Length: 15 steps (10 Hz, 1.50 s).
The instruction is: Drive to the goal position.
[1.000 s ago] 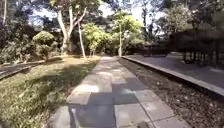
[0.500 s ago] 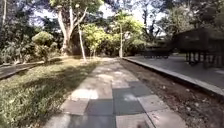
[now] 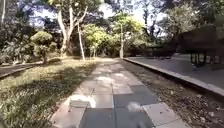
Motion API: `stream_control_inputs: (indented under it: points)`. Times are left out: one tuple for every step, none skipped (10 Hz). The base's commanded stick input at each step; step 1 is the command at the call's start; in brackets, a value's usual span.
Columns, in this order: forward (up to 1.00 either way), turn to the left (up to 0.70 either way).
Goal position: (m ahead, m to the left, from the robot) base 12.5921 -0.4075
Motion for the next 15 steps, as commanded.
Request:
stream_control_inputs:
  points:
    - [0.5,0.0]
    - [0.5,0.0]
    - [0.5,0.0]
    - [0.5,0.0]
    - [0.5,0.0]
    - [0.5,0.0]
    - [0.5,0.0]
    - [0.5,0.0]
    - [0.5,0.0]
    - [0.5,0.0]
    - [0.5,0.0]
    - [0.5,0.0]
    - [0.5,0.0]
    - [0.5,-0.23]
    - [0.5,-0.5]
